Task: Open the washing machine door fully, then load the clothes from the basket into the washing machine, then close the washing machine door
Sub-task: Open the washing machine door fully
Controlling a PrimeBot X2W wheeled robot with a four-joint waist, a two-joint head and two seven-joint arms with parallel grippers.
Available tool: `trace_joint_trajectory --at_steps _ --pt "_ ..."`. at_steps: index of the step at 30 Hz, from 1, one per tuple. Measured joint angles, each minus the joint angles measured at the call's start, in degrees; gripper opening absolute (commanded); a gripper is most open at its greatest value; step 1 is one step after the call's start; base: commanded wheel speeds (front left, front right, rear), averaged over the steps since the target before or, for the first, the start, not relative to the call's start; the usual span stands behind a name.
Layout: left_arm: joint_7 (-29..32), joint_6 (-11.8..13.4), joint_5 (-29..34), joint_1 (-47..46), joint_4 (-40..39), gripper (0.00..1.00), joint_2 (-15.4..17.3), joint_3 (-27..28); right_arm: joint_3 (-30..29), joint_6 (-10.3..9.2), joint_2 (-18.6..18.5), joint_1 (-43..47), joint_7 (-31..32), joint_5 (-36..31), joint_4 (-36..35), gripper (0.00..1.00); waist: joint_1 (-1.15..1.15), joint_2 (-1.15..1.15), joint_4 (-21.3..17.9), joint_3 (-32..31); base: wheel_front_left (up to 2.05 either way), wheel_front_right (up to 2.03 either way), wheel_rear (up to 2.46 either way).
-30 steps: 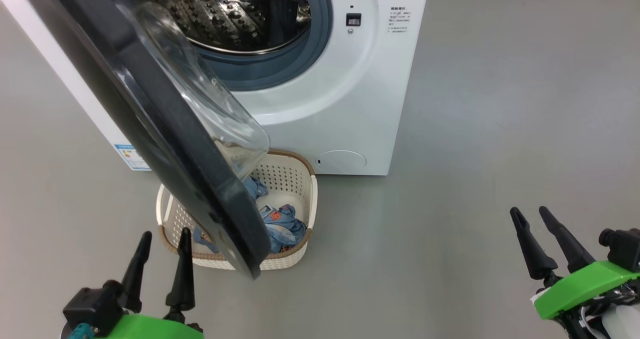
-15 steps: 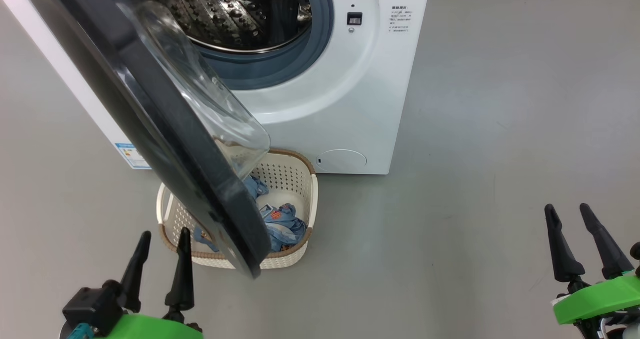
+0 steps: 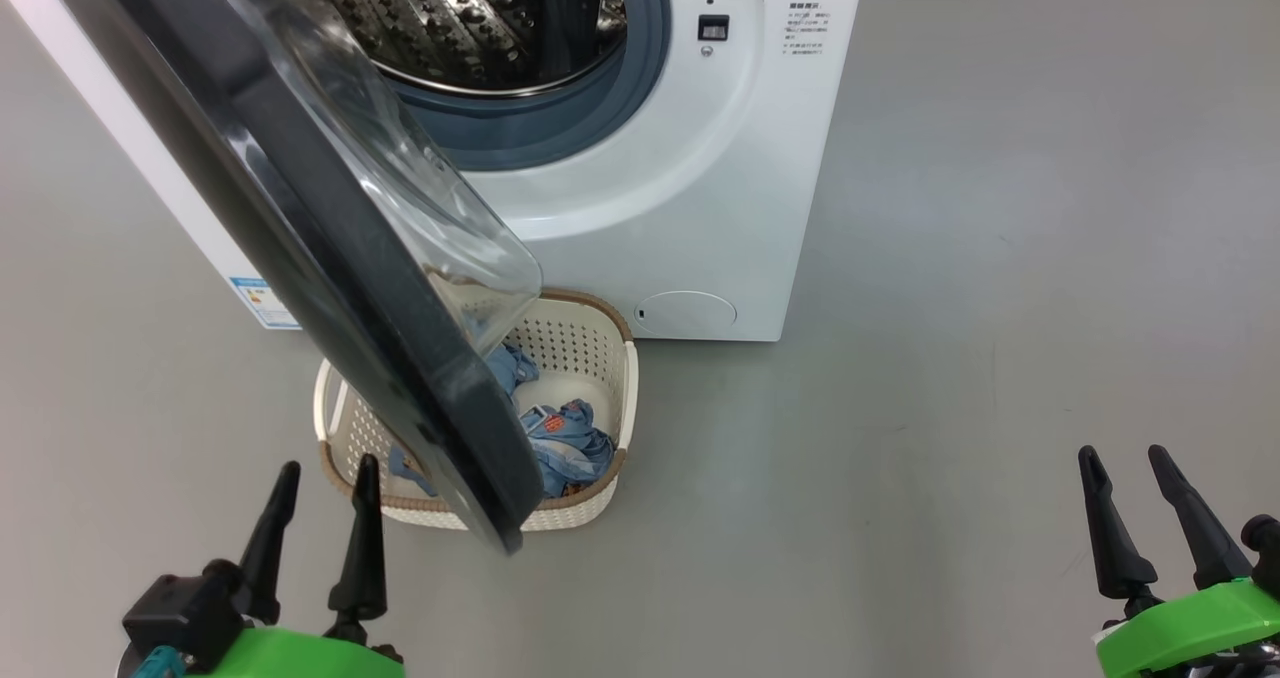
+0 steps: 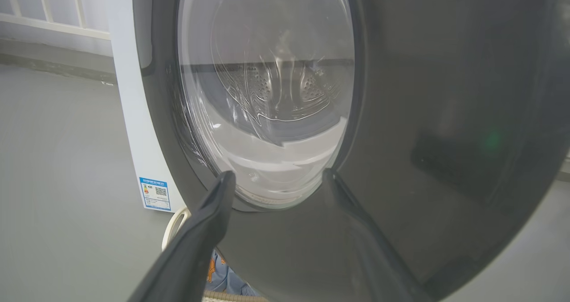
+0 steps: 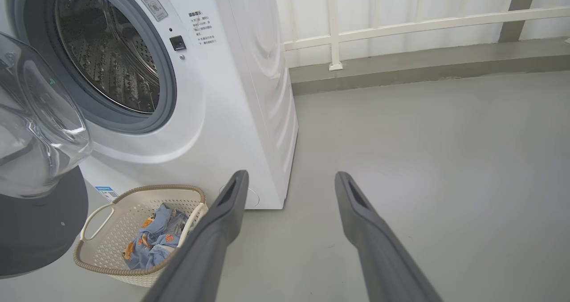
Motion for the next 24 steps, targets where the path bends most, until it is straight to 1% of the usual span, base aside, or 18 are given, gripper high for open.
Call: trace_joint_trajectory --at_steps 1,2,3,9,12,15,17,20,21,22,24 --pt "0.00 0.00 0.00 -0.03 -0.08 1.00 -0.05 0.25 -0.01 0.00 0.01 0.00 0.00 0.00 0.04 1.00 0.00 0.00 0.03 -0.01 0.00 0.00 0.00" --pt "0.00 0.00 0.01 -0.03 -0.34 0.69 -0.09 0.53 -0.02 0.00 0.02 0.00 0.00 0.00 0.07 1.00 0.00 0.00 0.07 -0.04 0.00 0.00 0.00" --pt "0.00 0.00 0.01 -0.04 -0.76 0.00 -0.13 0.86 -0.05 0.00 0.05 0.01 0.00 0.00 0.10 1.00 0.00 0.00 0.12 -0.10 0.00 0.00 0.00" --pt "-0.01 0.00 1.64 -0.47 -7.06 0.00 -0.52 5.19 -0.15 0.00 0.29 0.24 0.00 0.01 0.07 1.00 0.00 0.00 0.63 -0.50 0.00 0.00 0.00" --pt "-0.01 0.00 1.70 -0.99 -13.02 0.00 -0.65 7.39 -0.11 0.00 0.30 0.26 0.00 0.01 -0.04 1.00 0.00 0.00 0.87 -0.51 0.00 0.00 0.00" --pt "-0.03 0.09 0.38 -1.82 -19.76 0.00 -0.78 7.84 -0.11 0.00 0.33 0.27 0.00 0.01 -0.11 1.00 0.00 0.00 1.02 -0.46 0.00 0.00 0.00" --pt "-0.08 0.63 -0.48 -1.93 -24.06 0.00 -0.77 6.76 -0.08 0.00 0.33 0.27 0.00 0.01 -0.16 1.00 0.00 0.00 1.07 -0.45 0.00 0.00 0.00" --pt "-0.08 1.13 -0.43 -2.32 -29.56 0.00 -0.78 2.60 0.01 0.00 0.33 0.27 0.00 0.02 -0.24 1.00 0.00 0.00 1.04 -0.50 0.00 0.00 0.00" --pt "-0.08 1.23 -0.38 -2.33 -31.15 0.00 -0.77 0.59 0.04 0.00 0.33 0.27 0.00 0.02 -0.31 1.00 0.00 0.00 0.99 -0.52 0.00 0.00 0.00" --pt "-0.08 1.23 -0.38 -2.33 -31.15 0.00 -0.77 0.59 0.04 0.00 0.33 0.27 0.00 0.02 -0.31 1.00 0.00 0.00 0.99 -0.52 0.00 0.00 0.00" --pt "-0.09 1.54 0.00 -2.33 -33.15 0.00 -0.75 -4.28 0.15 0.00 0.32 0.27 0.00 0.02 -0.48 1.00 0.00 0.00 0.91 -0.47 0.00 0.00 0.00"
